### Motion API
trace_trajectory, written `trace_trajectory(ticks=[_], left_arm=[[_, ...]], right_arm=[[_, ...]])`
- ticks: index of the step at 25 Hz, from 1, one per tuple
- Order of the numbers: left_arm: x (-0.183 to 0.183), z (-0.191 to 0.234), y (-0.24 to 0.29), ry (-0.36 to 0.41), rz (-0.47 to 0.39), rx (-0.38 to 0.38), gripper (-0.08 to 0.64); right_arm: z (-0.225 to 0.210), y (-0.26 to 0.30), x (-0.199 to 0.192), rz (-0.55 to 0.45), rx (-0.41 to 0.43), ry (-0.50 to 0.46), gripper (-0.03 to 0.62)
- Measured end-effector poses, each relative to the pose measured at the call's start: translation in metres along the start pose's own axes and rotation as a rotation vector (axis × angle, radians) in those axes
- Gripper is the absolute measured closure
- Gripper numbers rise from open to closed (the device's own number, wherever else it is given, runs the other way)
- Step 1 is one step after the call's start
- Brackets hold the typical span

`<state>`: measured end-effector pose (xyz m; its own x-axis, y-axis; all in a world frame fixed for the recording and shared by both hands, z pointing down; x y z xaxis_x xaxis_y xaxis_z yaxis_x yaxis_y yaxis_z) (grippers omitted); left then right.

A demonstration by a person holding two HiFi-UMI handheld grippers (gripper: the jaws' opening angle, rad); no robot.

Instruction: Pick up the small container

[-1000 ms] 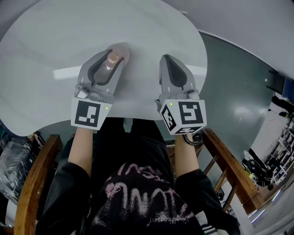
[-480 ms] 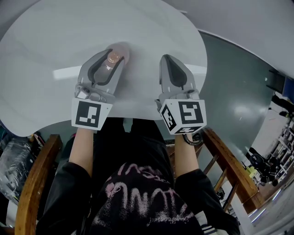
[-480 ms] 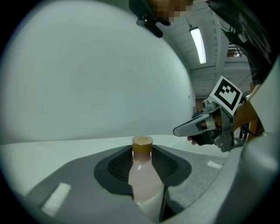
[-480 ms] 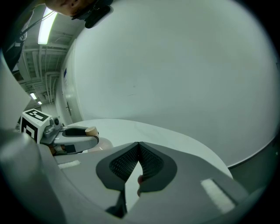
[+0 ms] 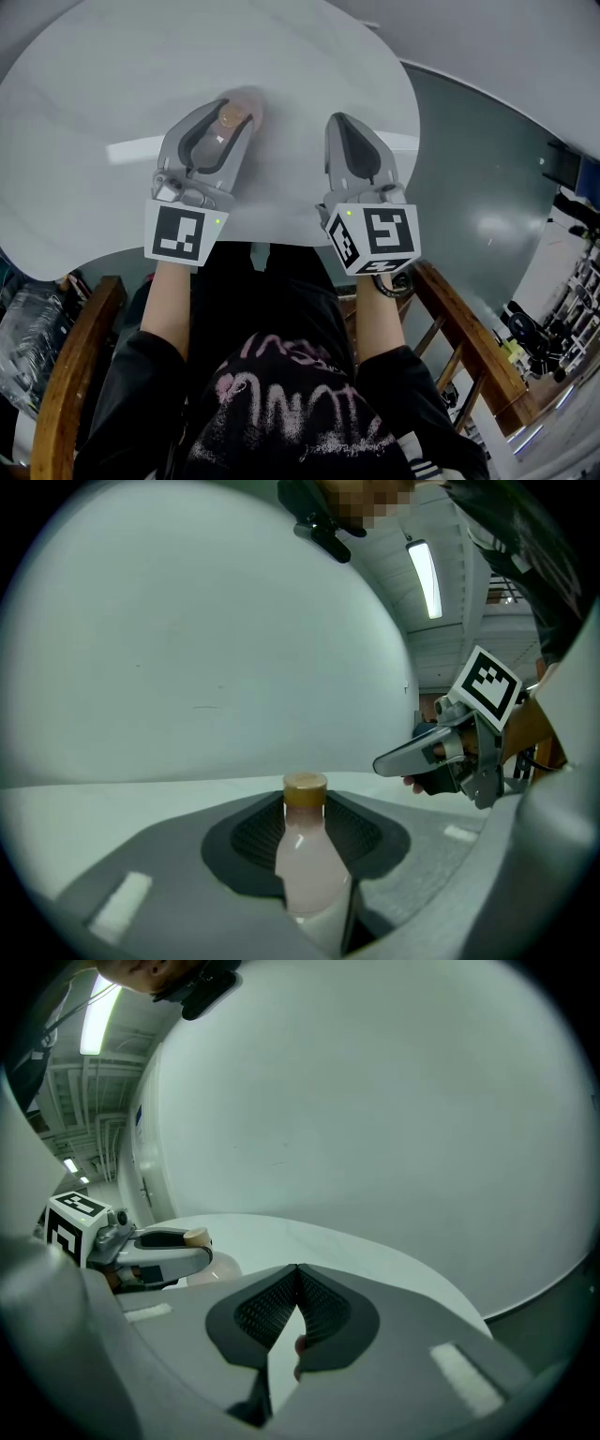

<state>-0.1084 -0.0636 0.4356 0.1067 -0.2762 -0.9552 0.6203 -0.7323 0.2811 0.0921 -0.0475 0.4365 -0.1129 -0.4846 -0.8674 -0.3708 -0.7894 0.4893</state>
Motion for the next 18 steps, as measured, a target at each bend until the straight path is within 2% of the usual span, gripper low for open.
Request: trace_trajectory(ticks=[18], left_arm=[[0.017,-0.002,0.000,0.014,-0.012,0.006,0.425]], right_arm=[[-0.004,-0.006,0.012,-0.021,-0.005,0.002,0.583]])
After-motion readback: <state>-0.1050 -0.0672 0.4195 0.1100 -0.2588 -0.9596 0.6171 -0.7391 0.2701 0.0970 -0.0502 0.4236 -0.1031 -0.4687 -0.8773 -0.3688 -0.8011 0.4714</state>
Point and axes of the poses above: the fingertips, and each gripper's own axes: y forward along the fingers, z to its left, x out of its top, the point moved 8 cm from there along -y, backward along the fingers, and after that the axes turned 5 degrees about -y, right-handed, at the moved point
